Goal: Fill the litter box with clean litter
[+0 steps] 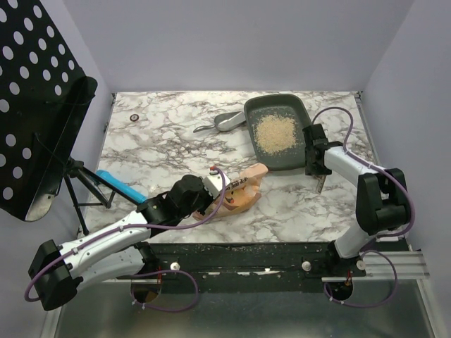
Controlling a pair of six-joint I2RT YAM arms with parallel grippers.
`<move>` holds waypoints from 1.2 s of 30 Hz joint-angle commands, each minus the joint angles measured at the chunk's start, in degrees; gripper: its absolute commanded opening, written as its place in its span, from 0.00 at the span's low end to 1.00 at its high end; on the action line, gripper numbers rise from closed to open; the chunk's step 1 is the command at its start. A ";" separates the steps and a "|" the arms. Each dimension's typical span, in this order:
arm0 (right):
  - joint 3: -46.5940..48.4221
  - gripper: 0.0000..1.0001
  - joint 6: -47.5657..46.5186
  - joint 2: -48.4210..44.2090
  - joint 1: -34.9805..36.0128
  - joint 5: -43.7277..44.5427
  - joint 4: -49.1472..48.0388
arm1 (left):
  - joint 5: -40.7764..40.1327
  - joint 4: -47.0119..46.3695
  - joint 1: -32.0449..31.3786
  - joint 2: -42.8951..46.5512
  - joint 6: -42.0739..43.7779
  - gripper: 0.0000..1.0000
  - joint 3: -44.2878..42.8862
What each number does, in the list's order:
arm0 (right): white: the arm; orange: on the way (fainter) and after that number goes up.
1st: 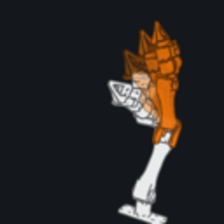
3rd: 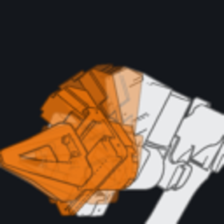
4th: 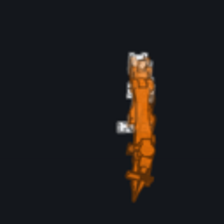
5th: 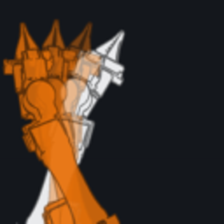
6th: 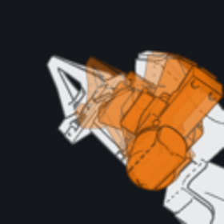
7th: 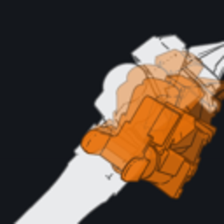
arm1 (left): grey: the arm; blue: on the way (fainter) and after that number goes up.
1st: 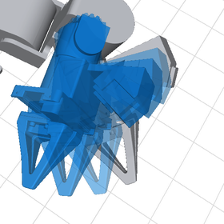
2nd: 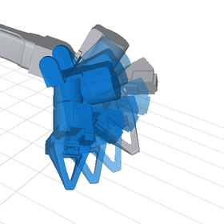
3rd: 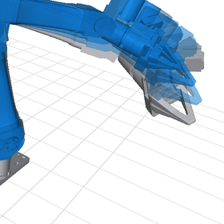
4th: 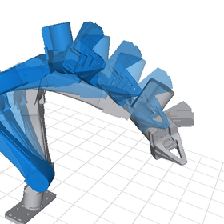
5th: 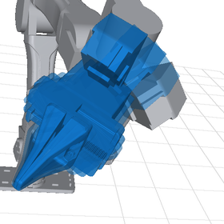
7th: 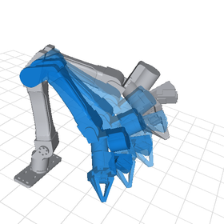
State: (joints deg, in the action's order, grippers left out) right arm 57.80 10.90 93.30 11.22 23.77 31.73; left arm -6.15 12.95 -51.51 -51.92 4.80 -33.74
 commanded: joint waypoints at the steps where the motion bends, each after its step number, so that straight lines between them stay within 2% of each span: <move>1: 2.23 0.51 0.09 2.15 -0.67 1.81 -2.28 | -3.43 -5.48 0.00 1.91 0.92 0.00 -1.68; 9: 1.52 0.49 0.44 4.00 -1.38 2.25 -3.34 | -3.43 -5.57 0.00 1.47 1.09 0.00 -1.60; 17: 1.26 0.42 0.62 6.20 -1.55 1.19 -3.86 | -3.34 -5.57 -0.09 1.47 1.09 0.00 -1.51; 24: 1.26 0.24 0.27 6.11 -1.56 1.46 -3.86 | -3.25 -5.48 -0.09 1.65 1.09 0.00 -1.59; 29: 1.44 0.00 0.18 6.20 -1.64 2.15 -3.25 | -3.51 -5.57 -0.09 1.73 1.27 0.00 -1.60; 32: 1.35 0.00 -0.17 5.15 -1.64 2.86 -2.72 | -3.78 -5.57 -0.17 1.82 1.44 0.00 -1.51; 34: 1.26 0.00 0.18 3.74 -1.56 2.77 -2.20 | -3.87 -5.57 -0.17 1.82 1.62 0.05 -1.51; 36: 0.91 0.00 0.35 1.20 -1.56 2.95 -2.02 | -3.43 -5.48 -0.26 1.91 1.79 0.16 -1.51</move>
State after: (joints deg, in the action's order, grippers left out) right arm 59.09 10.44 97.76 10.02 26.85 29.34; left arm -6.20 12.95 -51.51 -51.92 5.30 -33.74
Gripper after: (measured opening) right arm 0.197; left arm 0.052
